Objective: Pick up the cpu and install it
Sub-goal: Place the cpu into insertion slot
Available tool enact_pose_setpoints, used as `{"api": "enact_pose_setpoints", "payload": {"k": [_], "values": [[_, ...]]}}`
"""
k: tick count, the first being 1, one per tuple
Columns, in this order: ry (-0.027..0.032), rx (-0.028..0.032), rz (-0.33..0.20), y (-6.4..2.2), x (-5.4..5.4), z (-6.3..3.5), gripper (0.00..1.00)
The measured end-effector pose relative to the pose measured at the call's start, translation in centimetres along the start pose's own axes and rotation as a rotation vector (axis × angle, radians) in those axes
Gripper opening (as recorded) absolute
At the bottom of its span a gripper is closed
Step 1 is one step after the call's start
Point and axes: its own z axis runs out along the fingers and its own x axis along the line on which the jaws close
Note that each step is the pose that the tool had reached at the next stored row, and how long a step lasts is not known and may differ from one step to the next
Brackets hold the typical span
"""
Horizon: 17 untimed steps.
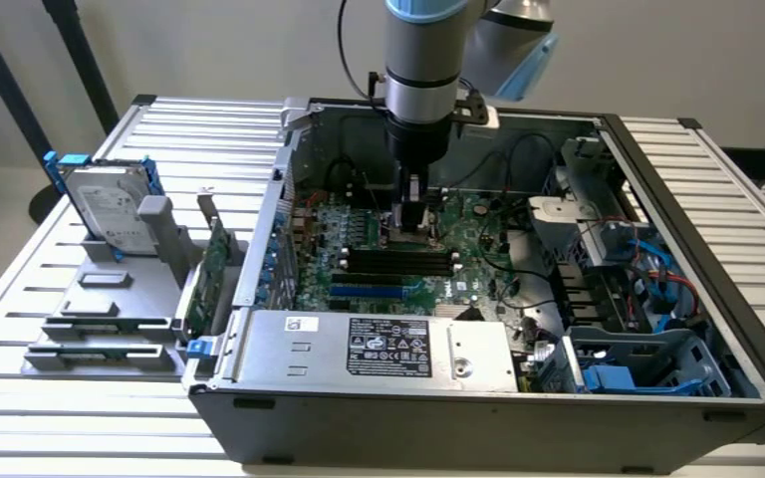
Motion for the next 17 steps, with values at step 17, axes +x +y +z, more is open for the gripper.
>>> {"api": "enact_pose_setpoints", "payload": {"k": [17], "values": [[0.0010, 0.0017, -0.026, -0.05, -0.01, 1.05, 0.55]]}}
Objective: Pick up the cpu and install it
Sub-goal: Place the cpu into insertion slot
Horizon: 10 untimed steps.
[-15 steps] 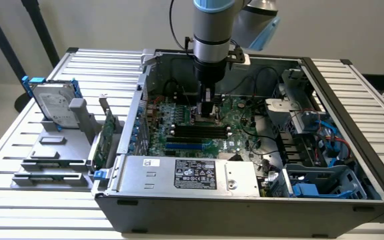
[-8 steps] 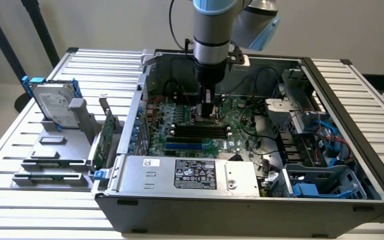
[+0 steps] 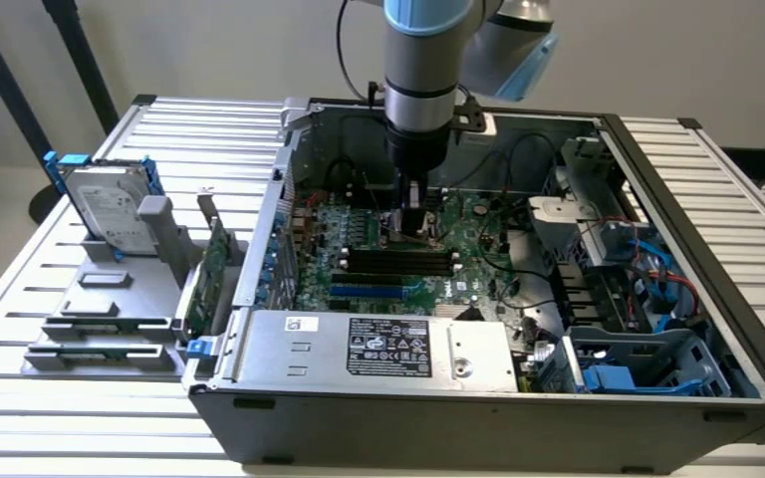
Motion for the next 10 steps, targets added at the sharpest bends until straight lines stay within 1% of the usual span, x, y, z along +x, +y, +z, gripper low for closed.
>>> {"api": "enact_pose_setpoints", "payload": {"k": [4, 6, 8, 10], "values": [[-0.0006, 0.0003, 0.000, -0.01, 0.19, 0.21, 0.55], [-0.0023, 0.0004, 0.000, -0.03, 0.36, 0.30, 0.55], [-0.0059, 0.0004, 0.000, -0.04, 0.52, 0.40, 0.55], [-0.0110, 0.0006, 0.000, -0.05, 0.66, 0.51, 0.55]]}}
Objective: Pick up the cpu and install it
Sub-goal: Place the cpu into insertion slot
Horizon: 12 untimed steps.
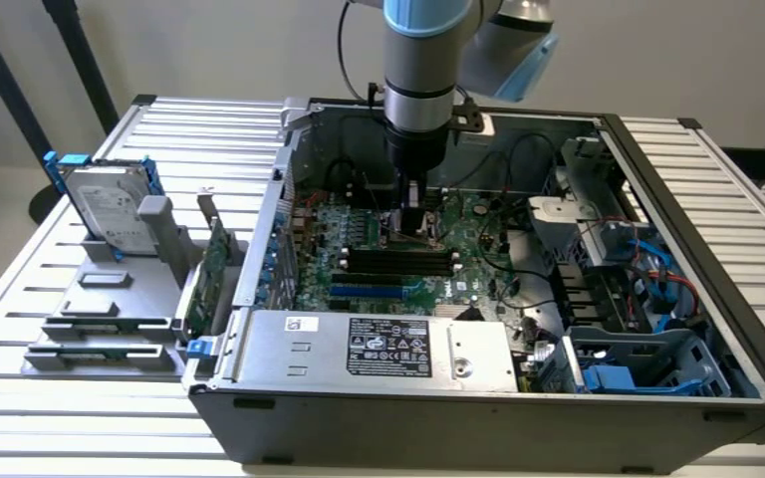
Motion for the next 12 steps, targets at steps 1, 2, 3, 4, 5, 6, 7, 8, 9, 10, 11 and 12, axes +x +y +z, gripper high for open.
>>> {"api": "enact_pose_setpoints", "payload": {"k": [1, 2, 3, 4, 5, 6, 7, 8, 9, 10, 11, 12], "values": [[-0.0027, 0.0002, 0.000, 0.00, 0.05, 0.04, 0.55], [-0.0048, 0.0002, 0.000, -0.01, 0.08, 0.08, 0.55], [-0.0064, 0.0003, 0.000, -0.01, 0.09, 0.12, 0.55], [-0.0077, 0.0006, 0.000, 0.00, 0.10, 0.14, 0.55], [-0.0087, 0.0009, -0.001, 0.00, 0.09, 0.14, 0.55], [-0.0093, 0.0011, 0.000, -0.01, 0.09, 0.15, 0.55], [-0.0096, 0.0012, 0.000, -0.01, 0.09, 0.16, 0.55], [-0.0096, 0.0012, 0.000, -0.01, 0.09, 0.18, 0.55], [-0.0097, 0.0013, 0.000, -0.01, 0.09, 0.21, 0.55], [-0.0100, 0.0013, 0.000, -0.01, 0.09, 0.24, 0.55], [-0.0106, 0.0014, 0.001, 0.00, 0.09, 0.27, 0.55], [-0.0115, 0.0017, 0.001, 0.01, 0.09, 0.30, 0.55]]}}
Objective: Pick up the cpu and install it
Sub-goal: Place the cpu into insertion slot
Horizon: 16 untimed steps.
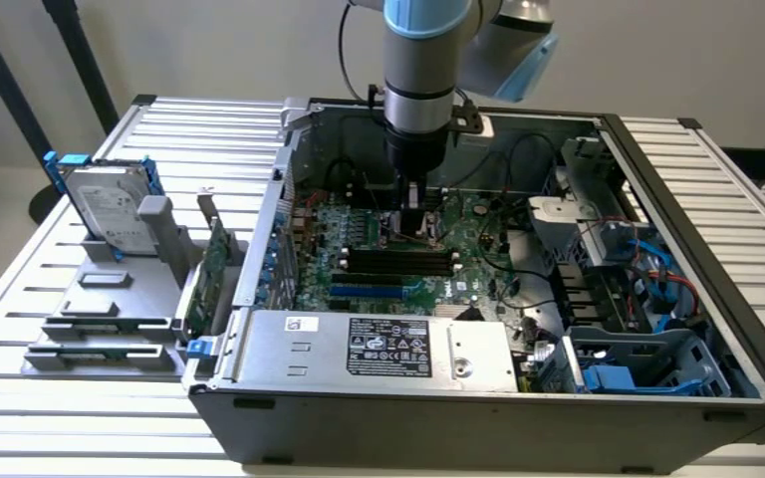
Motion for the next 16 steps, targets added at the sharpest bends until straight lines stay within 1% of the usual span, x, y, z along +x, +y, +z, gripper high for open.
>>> {"api": "enact_pose_setpoints", "payload": {"k": [6, 11, 16], "values": [[-0.0052, 0.0016, 0.002, 0.04, -0.01, 0.15, 0.55], [-0.0076, 0.0028, 0.004, 0.07, -0.01, 0.25, 0.55], [-0.0134, 0.0053, 0.005, 0.13, -0.01, 0.30, 0.55]]}}
